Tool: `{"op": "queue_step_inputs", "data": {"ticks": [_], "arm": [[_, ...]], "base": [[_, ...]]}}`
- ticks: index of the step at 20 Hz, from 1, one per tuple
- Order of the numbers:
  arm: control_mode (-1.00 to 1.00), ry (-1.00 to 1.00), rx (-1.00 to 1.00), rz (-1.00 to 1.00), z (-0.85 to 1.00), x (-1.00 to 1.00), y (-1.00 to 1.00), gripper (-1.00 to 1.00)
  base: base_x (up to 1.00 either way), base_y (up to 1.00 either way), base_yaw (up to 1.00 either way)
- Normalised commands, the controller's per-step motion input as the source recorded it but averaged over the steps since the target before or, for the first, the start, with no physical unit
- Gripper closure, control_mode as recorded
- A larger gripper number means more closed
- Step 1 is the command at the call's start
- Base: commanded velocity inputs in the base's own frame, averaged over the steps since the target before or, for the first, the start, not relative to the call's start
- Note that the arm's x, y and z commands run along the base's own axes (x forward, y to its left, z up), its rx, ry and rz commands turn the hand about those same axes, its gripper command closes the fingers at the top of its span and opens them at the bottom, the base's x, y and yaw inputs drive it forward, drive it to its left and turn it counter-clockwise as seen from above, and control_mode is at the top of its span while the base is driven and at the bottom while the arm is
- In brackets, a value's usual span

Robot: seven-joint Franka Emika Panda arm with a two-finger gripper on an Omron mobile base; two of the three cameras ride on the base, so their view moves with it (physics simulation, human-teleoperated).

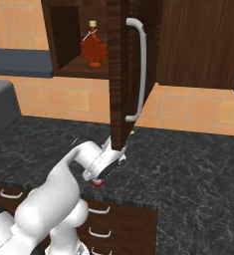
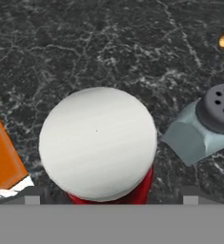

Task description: Put the shaker and condiment bottle from the counter next to their counterparts in the cabinet.

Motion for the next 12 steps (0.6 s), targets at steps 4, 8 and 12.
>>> {"op": "queue_step_inputs", "data": {"ticks": [4, 8, 12], "arm": [[-1.0, 0.01, 0.0, 0.04, 0.0, 0.02, 0.03, 1.0], [-1.0, -0.1, 0.0, -0.01, 0.08, 0.07, -0.1, 1.0], [-1.0, -0.03, 0.0, -0.05, 0.17, 0.06, -0.17, 1.0]], "base": [[0.0, 0.0, 0.0], [0.0, 0.0, 0.0], [0.0, 0.0, 0.0]]}}
